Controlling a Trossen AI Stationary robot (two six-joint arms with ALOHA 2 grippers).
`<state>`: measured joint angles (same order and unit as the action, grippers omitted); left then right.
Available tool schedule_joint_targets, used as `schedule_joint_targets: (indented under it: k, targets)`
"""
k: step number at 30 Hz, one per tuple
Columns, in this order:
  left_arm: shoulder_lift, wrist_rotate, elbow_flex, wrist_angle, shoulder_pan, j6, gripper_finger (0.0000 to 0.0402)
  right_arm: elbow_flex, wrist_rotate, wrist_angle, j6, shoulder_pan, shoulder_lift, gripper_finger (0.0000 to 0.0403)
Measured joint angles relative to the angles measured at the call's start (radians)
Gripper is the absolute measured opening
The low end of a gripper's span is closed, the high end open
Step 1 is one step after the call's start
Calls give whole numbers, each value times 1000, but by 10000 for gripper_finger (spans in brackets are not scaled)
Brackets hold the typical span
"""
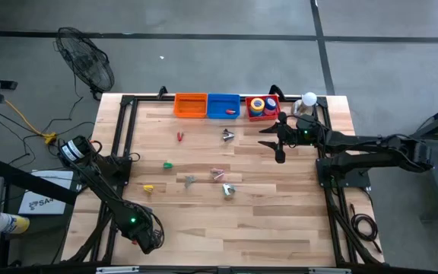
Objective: Pick and place Stapler, Stapler remover, tape
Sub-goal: Put the red stapler into the blue bin
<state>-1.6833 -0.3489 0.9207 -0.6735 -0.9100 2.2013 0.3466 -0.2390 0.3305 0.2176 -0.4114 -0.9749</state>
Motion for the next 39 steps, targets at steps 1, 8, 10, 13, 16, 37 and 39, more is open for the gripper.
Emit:
schedule_joint_targets:
  k: [1,8,10,13,16,37,39]
  targets:
    - [0,0,0,1,0,0,111,0,0,-1,0,0,0,181]
    - [0,10,1,5,0,-7,84,0,0,-11,0,0,0,181]
    - [0,23,1,9,0,-16,78,0,0,-14,0,0,0,181]
    - [2,60,3,24,-1,-47,71,0,0,-18,-4,0,0,181]
    - [4,117,4,27,-1,-76,69,0,0,-19,-8,0,0,181]
    - [152,729,0,-174,264,-529,65,0,0,-16,-47,0,0,181]
    - [175,766,0,-173,338,-646,65,0,0,-16,-60,0,0,181]
